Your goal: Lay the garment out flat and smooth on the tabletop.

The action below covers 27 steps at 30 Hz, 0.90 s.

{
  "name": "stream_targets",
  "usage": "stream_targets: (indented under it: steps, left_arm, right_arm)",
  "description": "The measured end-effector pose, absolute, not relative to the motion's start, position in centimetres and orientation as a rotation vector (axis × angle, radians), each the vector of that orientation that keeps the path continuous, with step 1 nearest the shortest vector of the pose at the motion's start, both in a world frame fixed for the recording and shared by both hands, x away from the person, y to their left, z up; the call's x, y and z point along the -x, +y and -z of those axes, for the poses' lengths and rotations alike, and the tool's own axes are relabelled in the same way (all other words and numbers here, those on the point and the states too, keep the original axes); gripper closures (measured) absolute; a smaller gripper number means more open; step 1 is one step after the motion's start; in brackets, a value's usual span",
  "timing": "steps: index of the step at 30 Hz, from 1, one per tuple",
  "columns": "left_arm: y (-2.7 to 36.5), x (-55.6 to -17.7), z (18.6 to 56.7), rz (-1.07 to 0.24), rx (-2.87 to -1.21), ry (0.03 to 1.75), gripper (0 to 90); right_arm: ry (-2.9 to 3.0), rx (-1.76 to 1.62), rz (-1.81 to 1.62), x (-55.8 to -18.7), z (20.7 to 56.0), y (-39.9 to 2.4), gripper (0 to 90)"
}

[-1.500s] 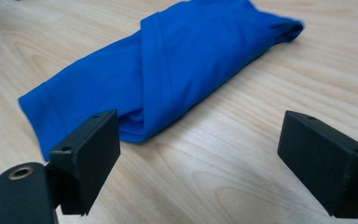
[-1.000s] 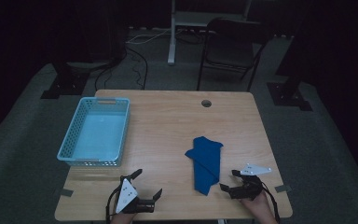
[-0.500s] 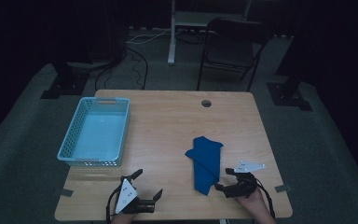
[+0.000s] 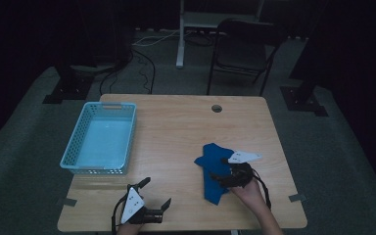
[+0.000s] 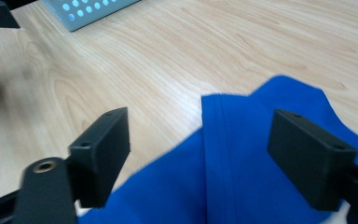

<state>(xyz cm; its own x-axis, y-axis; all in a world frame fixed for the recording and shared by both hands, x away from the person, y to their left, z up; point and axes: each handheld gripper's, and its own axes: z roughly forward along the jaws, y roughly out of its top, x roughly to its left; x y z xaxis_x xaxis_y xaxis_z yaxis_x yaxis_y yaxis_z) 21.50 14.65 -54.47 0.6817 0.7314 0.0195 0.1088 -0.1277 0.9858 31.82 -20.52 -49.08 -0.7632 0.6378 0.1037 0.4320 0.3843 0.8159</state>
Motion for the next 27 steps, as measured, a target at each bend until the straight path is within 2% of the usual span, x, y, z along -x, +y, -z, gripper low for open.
stream_targets:
  steps: [8, 21, 27]
  left_arm:
    - [14.5, -21.5, 54.5, -0.620, -1.642, 0.687, 0.0]
    - [14.5, -21.6, 54.5, -0.609, -1.644, 0.684, 0.0]
    - [14.5, -21.6, 54.5, -0.610, -1.647, 0.683, 0.0]
  right_arm:
    - [2.464, -0.922, -1.244, -34.9, 49.6, -17.1, 30.2]
    - [2.570, -0.972, -1.084, -38.2, 52.6, -14.0, 37.8]
    - [2.557, -0.990, -1.017, -38.6, 53.2, -13.5, 50.1]
